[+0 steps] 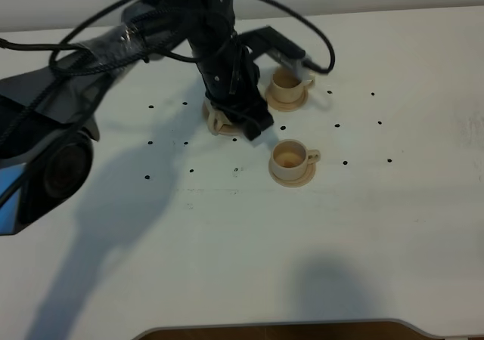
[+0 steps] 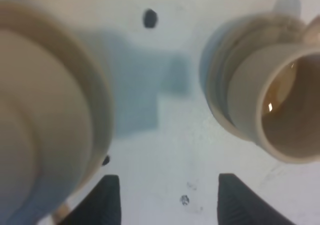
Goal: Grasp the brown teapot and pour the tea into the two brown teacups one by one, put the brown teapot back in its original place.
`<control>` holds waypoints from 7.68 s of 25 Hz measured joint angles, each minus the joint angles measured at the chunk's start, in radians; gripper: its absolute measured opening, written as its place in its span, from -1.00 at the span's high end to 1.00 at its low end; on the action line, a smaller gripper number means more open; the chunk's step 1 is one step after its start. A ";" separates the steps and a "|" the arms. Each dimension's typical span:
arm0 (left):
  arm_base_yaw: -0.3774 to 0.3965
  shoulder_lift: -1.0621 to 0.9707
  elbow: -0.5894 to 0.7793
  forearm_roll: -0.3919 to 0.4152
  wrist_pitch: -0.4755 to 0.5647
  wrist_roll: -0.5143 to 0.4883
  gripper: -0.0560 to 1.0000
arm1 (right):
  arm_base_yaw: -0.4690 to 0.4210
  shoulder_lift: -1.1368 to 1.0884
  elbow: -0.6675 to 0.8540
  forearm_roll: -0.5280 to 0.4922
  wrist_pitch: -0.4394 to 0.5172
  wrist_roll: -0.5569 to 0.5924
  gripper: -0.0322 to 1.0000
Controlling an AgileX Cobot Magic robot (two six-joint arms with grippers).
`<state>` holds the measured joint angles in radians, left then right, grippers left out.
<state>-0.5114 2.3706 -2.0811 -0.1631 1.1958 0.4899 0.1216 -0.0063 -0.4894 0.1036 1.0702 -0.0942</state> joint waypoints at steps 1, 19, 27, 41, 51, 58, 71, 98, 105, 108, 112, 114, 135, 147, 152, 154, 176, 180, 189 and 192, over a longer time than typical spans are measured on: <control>0.000 -0.013 0.000 0.010 0.001 -0.032 0.02 | 0.000 0.000 0.000 0.000 0.000 0.000 0.16; 0.021 -0.074 0.024 0.173 0.001 -0.322 0.02 | 0.000 0.000 0.000 0.000 0.000 0.000 0.16; 0.040 -0.007 0.024 0.173 0.001 -0.287 0.02 | 0.000 0.000 0.000 0.000 0.000 0.000 0.16; 0.040 0.010 0.024 0.172 -0.008 -0.278 0.02 | 0.000 0.000 0.000 0.000 0.000 0.000 0.16; 0.040 0.026 0.024 0.171 -0.049 -0.277 0.02 | 0.000 0.000 0.000 0.000 0.000 0.000 0.16; 0.040 0.026 0.023 0.169 -0.049 -0.275 0.02 | 0.000 0.000 0.000 0.000 0.000 0.000 0.16; 0.041 0.026 0.023 0.163 -0.056 -0.276 0.27 | 0.000 0.000 0.000 0.000 0.000 0.000 0.16; 0.041 -0.007 0.021 0.169 -0.042 -0.255 0.66 | 0.000 0.000 0.000 0.000 0.000 0.000 0.16; 0.041 -0.040 0.021 0.199 -0.023 -0.224 0.66 | 0.000 0.000 0.000 0.000 0.000 0.000 0.16; 0.041 -0.059 0.021 0.216 -0.023 -0.203 0.66 | 0.000 0.000 0.000 0.000 0.000 0.000 0.16; 0.041 -0.066 0.021 0.229 -0.023 -0.170 0.66 | 0.000 0.000 0.000 0.000 0.000 0.000 0.16; 0.041 -0.066 0.021 0.230 -0.025 -0.137 0.66 | 0.000 0.000 0.000 0.000 0.000 0.000 0.16; 0.046 -0.073 0.021 0.176 -0.151 0.194 0.66 | 0.000 0.000 0.000 0.000 0.000 0.000 0.16; 0.070 -0.073 0.022 0.125 -0.108 -0.085 0.66 | 0.000 0.000 0.000 0.000 0.000 0.001 0.16; 0.070 -0.073 0.022 0.125 -0.105 -0.128 0.66 | 0.000 0.000 0.000 0.000 0.000 0.001 0.16; 0.070 -0.073 0.022 0.125 -0.111 -0.133 0.66 | 0.000 0.000 0.000 0.000 0.000 0.001 0.16; 0.070 -0.085 0.022 0.133 -0.006 -0.115 0.66 | 0.000 0.000 0.000 0.000 0.000 0.001 0.16; 0.068 -0.086 0.022 0.133 -0.004 -0.123 0.66 | 0.000 0.000 0.000 0.000 0.000 0.001 0.16; 0.059 -0.094 0.022 0.124 -0.002 -0.131 0.66 | 0.000 0.000 0.000 0.000 0.000 0.001 0.16; 0.059 -0.116 0.022 0.135 -0.002 -0.138 0.66 | 0.000 0.000 0.000 0.000 0.000 0.001 0.16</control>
<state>-0.4521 2.2547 -2.0590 -0.0286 1.1941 0.3520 0.1216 -0.0063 -0.4894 0.1036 1.0702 -0.0931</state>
